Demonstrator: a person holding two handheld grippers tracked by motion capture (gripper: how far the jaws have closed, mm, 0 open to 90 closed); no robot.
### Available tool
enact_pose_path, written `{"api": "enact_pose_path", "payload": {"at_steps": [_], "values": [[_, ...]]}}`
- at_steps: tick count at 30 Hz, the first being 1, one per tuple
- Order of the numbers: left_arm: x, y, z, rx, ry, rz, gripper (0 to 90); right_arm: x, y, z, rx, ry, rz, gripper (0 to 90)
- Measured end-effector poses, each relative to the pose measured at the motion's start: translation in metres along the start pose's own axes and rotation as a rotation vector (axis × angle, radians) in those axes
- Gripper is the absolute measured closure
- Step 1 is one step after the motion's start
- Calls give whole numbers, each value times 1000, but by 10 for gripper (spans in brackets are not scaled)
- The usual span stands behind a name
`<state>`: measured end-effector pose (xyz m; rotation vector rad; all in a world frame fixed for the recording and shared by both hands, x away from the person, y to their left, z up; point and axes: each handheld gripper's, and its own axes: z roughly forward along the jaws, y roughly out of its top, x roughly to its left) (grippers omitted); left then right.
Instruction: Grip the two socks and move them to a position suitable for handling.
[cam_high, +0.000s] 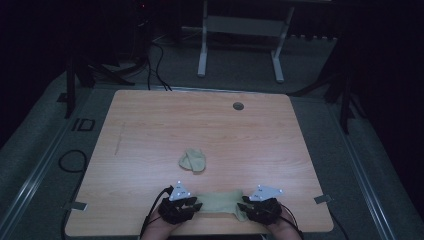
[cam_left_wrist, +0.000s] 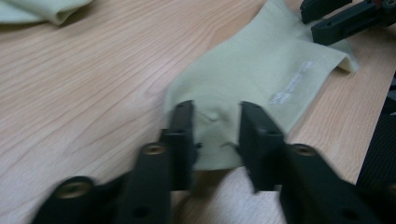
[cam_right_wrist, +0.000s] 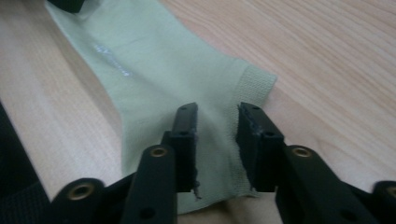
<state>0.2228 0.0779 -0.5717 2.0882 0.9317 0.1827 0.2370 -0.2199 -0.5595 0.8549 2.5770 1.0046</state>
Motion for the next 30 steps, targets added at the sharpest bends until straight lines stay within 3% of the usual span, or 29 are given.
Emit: {"api": "enact_pose_path", "payload": {"at_steps": [2,3,7,13,17,22,25,30], "values": [[-2,0,0,2,14,21,599,1,-1,-1,0,-1,-4,655],[-4,-1,1,0,26,53,587,3,-3,-2,0,-10,-24,652],[-6,-2,1,-3,37,69,575,3,-7,-5,-2,-9,-50,645],[-8,-2,2,7,41,107,542,-3,-9,-8,4,41,-86,630],[-9,-1,2,10,37,111,520,-5,-7,-8,18,59,-110,619],[-15,-2,4,7,51,119,429,-5,-5,-6,18,57,-111,615],[-15,-2,1,-2,11,112,419,-5,-4,-6,16,71,-102,588],[-14,0,-7,-29,-7,110,412,-5,1,-8,8,101,-99,563]]}}
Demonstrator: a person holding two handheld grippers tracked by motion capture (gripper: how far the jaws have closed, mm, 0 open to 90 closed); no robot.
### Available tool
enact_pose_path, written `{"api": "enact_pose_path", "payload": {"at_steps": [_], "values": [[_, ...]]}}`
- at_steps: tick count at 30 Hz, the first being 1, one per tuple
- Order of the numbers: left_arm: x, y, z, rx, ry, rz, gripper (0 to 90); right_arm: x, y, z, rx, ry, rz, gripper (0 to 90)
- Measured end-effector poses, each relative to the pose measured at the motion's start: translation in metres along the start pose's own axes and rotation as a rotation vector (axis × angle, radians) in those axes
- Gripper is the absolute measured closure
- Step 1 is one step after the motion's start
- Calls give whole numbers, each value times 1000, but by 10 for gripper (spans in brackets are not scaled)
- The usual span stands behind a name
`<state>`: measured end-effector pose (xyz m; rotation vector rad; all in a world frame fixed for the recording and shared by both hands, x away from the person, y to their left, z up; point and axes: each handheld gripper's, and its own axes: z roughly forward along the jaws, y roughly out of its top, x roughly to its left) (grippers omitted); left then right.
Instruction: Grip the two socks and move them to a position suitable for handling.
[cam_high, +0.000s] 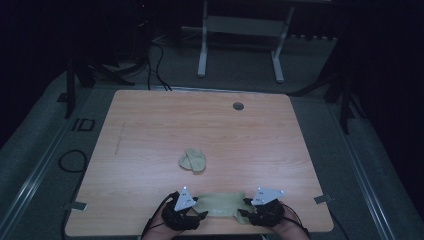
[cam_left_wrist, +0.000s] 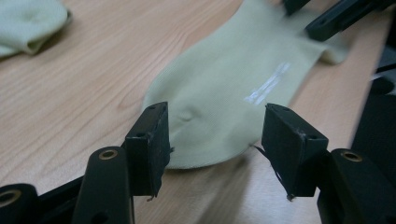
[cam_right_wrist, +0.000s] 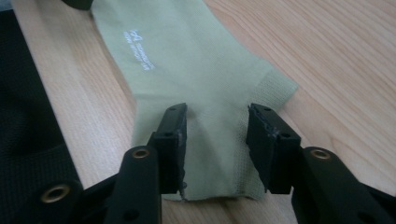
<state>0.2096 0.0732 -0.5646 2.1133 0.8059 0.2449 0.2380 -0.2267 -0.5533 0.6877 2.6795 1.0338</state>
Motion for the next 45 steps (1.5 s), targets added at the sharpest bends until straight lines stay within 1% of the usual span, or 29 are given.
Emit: {"api": "enact_pose_path", "payload": {"at_steps": [1,4,5,6,7,9,10,11,12,13,17,19,22,24,27,29,30,31,33,34,35,36,37,39,41,42,45], "values": [[1,2,-12,-39,-16,-4,410,0,5,-4,-24,18,13,552],[4,1,-25,-67,0,-15,410,-2,16,-10,-47,11,7,527],[4,1,-25,-67,0,-15,410,-2,16,-10,-47,11,7,527],[8,-1,-33,-71,22,-18,410,-4,24,-12,-68,3,5,522],[11,-4,-36,-73,35,-23,410,-6,27,-13,-71,-2,7,516],[18,-9,-40,-71,55,-42,410,-9,36,-13,-83,-9,9,511],[18,-9,-40,-71,55,-42,410,-11,41,-12,-87,-12,12,507],[24,-16,-44,-67,79,-58,411,-13,45,-11,-90,-22,11,504],[24,-16,-44,-67,79,-58,411,-13,45,-11,-90,-22,11,504],[30,-23,-47,-64,89,-75,411,-18,57,-8,-101,-38,17,501],[37,-32,-51,-52,114,-94,411,-25,81,1,-122,-51,36,492],[38,-35,-54,-55,120,-101,411,-27,94,7,-130,-55,27,484],[41,-39,-57,-65,126,-115,410,-29,115,20,-136,-48,21,483],[43,-40,-59,-70,128,-119,411,-30,125,28,-133,-48,15,481],[44,-42,-59,-72,125,-123,410,-32,143,46,-124,-47,5,457],[44,-42,-59,-70,122,-122,411,-34,152,57,-117,-43,17,436],[44,-42,-59,-70,122,-122,411,-34,152,57,-117,-43,17,436],[44,-43,-58,-67,125,-119,411,-37,162,73,-104,-53,32,424],[43,-43,-58,-77,122,-123,411,-39,168,85,-96,-57,57,415],[43,-43,-58,-77,122,-123,411,-39,168,85,-96,-57,57,415],[43,-43,-57,-77,123,-117,411,-42,173,101,-83,-71,86,403],[42,-44,-57,-77,124,-116,411,-43,175,106,-81,-69,97,398],[42,-44,-56,-75,128,-112,411,-43,176,113,-73,-76,111,395],[41,-44,-56,-77,129,-113,411,-44,177,127,-48,-104,127,389],[41,-45,-56,-78,133,-117,411,-43,177,140,-30,-116,128,385],[41,-45,-56,-78,133,-117,411,-43,177,140,-30,-116,128,385],[42,-46,-57,-76,133,-124,410,-37,176,156,-3,-142,121,382]]}}
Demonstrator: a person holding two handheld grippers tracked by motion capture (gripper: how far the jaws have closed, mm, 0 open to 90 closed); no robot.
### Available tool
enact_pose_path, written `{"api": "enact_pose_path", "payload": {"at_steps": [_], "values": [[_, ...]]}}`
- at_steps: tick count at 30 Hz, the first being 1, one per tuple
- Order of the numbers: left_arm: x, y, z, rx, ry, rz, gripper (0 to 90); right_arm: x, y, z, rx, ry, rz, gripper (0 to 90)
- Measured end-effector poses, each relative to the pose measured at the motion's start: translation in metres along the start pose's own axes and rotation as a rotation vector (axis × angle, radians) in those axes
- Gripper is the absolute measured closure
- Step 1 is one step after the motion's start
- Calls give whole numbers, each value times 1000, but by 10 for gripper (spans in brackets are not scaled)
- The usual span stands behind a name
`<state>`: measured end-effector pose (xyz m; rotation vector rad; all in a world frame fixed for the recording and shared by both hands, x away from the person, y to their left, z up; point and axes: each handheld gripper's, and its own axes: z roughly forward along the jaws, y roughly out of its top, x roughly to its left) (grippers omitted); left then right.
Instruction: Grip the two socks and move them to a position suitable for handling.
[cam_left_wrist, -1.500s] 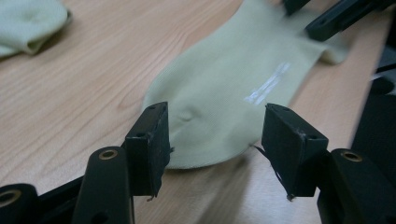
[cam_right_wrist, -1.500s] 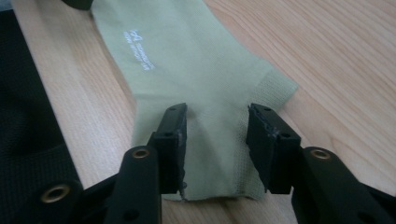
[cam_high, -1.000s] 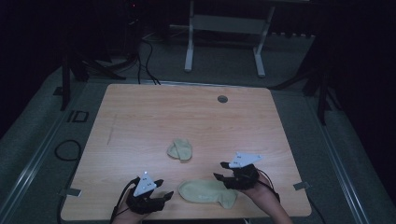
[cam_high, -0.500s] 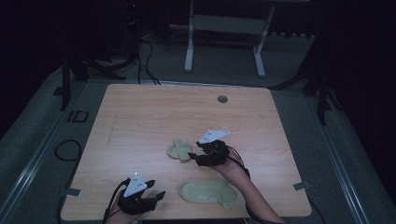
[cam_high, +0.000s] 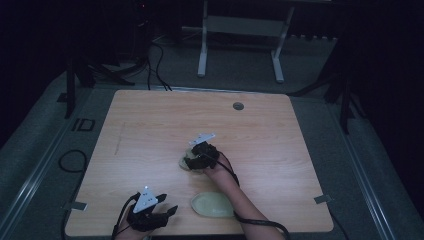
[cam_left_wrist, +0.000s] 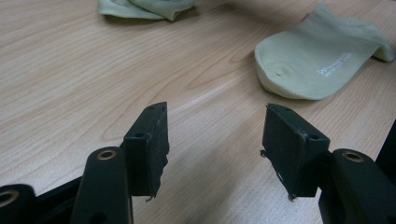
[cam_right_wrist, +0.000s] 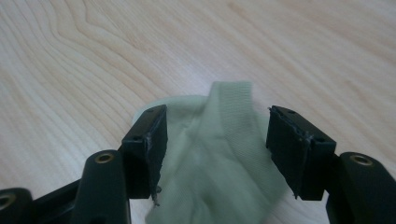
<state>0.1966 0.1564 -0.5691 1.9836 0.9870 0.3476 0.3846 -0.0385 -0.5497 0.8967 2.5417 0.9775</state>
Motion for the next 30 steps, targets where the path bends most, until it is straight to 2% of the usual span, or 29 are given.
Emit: {"api": "enact_pose_path", "payload": {"at_steps": [2,4,8,9,10,11,15,17,18,21,22,23,27,28,30], "values": [[1,0,0,-1,-2,-4,410,3,-2,5,18,-7,-19,370],[1,0,0,-4,0,-9,411,6,-3,8,24,-42,-45,381],[2,0,0,-6,1,-13,410,10,-6,7,17,-55,-79,445],[2,1,0,-7,0,-12,410,10,-7,7,9,-47,-88,475],[2,1,0,-10,-3,-14,408,11,-7,5,11,-55,-87,641],[2,1,0,-12,-3,-17,401,12,-7,5,17,-80,-101,675],[-1,3,1,-19,-8,-15,389,15,-6,5,32,-114,-154,788],[-1,3,1,-19,-9,-12,389,15,-5,4,38,-111,-155,798],[-2,3,1,-17,-9,-6,389,13,-4,3,40,-101,-141,803],[-1,2,1,-10,-10,-10,389,9,-4,-11,21,-81,-123,806],[-1,2,1,-10,-10,-10,389,9,-4,-11,21,-81,-123,806],[0,1,1,-10,-8,-11,389,5,-3,-25,-4,-75,-111,806],[0,2,1,-10,-6,-13,389,1,-2,-45,-37,-75,-101,806],[0,2,1,-11,-4,-12,389,-2,-4,-60,-63,-75,-94,806],[0,2,1,-12,-3,-15,389,-4,-8,-75,-83,-80,-89,806]]}}
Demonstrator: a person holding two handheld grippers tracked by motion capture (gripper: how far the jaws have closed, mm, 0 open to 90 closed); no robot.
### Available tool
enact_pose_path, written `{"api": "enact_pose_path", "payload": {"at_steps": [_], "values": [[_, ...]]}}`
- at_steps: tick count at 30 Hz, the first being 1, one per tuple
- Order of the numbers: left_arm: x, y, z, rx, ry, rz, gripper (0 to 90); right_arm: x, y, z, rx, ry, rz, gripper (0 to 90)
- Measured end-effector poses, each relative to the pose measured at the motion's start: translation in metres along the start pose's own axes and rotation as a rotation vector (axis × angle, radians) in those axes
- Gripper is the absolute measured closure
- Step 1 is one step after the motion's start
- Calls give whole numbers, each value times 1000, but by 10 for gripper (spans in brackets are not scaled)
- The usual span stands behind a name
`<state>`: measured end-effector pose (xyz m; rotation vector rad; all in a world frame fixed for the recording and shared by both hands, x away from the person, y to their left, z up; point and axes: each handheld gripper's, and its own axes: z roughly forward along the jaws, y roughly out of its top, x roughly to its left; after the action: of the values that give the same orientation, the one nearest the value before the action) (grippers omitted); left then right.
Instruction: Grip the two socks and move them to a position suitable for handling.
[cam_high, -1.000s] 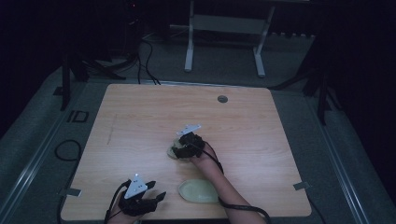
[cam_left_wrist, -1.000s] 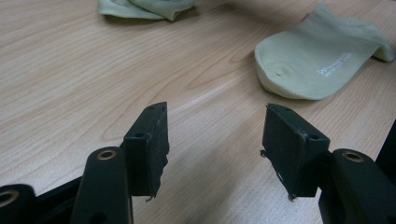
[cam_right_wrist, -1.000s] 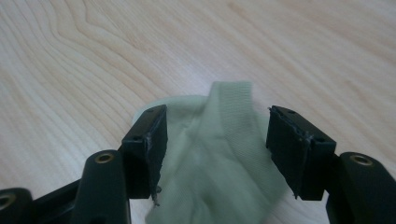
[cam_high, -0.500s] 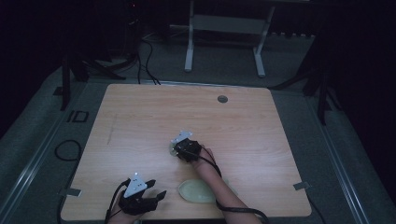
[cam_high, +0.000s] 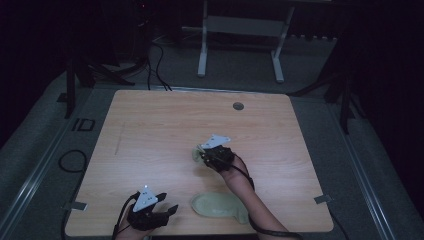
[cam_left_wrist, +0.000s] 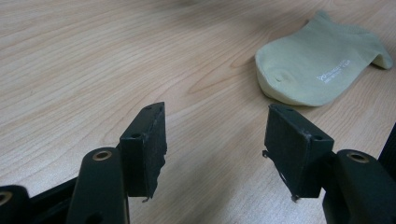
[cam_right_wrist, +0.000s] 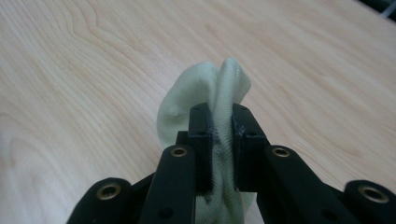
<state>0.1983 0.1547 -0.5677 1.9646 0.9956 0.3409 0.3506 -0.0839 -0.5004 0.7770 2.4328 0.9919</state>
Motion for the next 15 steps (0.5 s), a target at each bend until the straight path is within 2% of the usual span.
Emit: {"api": "enact_pose_path", "payload": {"at_steps": [6,8,11,14,15], "values": [[-2,0,2,2,-4,0,389,-6,-21,-40,-48,-23,18,806],[-2,1,3,2,-8,-2,387,-6,-32,-46,-42,-20,39,805],[-4,2,4,1,-10,-1,385,-4,-50,-48,-27,-25,57,803],[-7,4,6,5,-17,8,385,-2,-66,-42,-10,-48,59,803],[-7,5,8,6,-20,7,385,-2,-72,-37,5,-36,61,803]]}}
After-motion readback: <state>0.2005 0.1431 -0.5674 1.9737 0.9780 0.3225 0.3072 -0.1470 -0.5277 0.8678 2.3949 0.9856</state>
